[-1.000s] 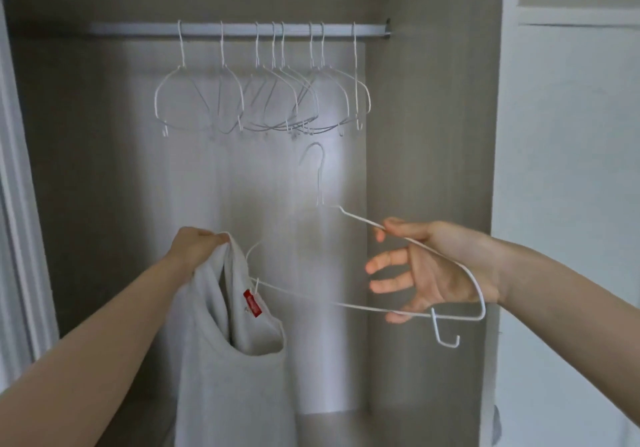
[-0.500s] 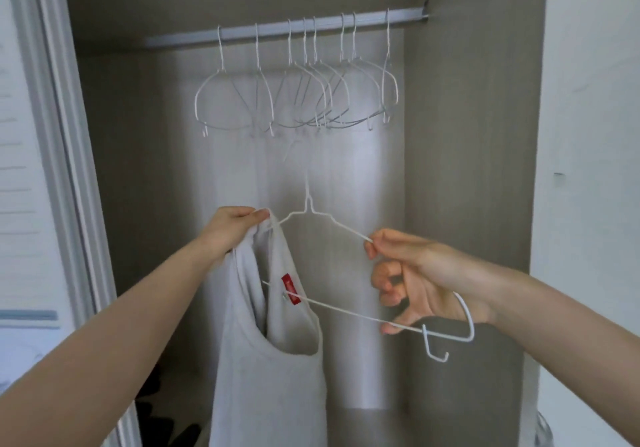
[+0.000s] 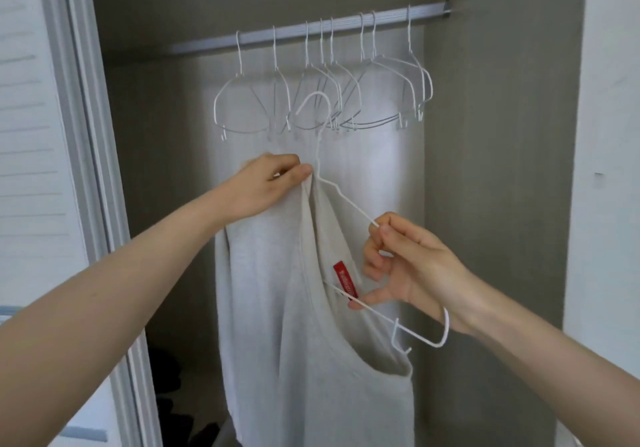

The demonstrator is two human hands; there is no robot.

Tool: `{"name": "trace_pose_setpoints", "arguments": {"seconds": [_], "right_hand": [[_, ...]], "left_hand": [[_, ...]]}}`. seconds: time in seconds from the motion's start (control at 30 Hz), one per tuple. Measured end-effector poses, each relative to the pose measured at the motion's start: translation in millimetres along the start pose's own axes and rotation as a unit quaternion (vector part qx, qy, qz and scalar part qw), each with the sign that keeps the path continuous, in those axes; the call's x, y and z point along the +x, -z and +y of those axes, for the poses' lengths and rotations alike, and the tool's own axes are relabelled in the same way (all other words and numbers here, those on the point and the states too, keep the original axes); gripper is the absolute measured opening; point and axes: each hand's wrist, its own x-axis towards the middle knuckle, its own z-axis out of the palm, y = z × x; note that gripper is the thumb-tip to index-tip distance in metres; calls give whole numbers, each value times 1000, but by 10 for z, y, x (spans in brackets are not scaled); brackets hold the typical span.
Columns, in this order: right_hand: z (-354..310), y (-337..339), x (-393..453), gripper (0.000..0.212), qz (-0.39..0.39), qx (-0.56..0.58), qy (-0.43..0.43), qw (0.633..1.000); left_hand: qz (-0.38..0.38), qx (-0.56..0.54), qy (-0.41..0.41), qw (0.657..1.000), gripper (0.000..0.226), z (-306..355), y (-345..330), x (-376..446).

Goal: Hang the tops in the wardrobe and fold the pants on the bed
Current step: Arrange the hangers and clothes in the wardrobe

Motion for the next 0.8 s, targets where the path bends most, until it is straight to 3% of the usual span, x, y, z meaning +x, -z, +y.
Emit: {"name": "trace_pose_setpoints", "arguments": {"seconds": [0.1,0.2,0.23,0.27,0.3,0.37,0.53,0.63,0.73,0.77,0.8], "right_hand": [[28,84,17,22,-23,55,-50,997],[151,202,-31,44,20,106,-126,986],[219,217,-74,41,30,30,-128,991],[301,234,-132,29,37,-120,-105,987],[366,241,-186,16,37,-292,-65,953],[455,301,-270,15,29,-577,20,816],[317,327,-463,19,-81,-807,145,566],[195,345,-486,24,-53,-842,201,498],[81,396,-450,24,-17,-879,152,451],[64,415,-431,21,-12,-881,104,462],[55,447,-412,16,-3,-866,66,496]], "left_hand": [[14,-97,4,995,42,65,-23,-46],[59,-183,30,981,33,83,-30,-84],[67,-205,37,976,34,69,-15,-84],[76,-216,44,973,36,36,7,-82],[86,-220,53,970,38,-5,33,-82],[113,-227,76,964,44,-147,79,-83],[153,-233,137,951,49,-527,132,-101],[150,-195,143,959,46,-659,152,-170],[144,-196,153,958,53,-770,171,-245],[139,-193,152,959,51,-786,170,-266],[134,-182,148,963,47,-795,162,-275]]}}
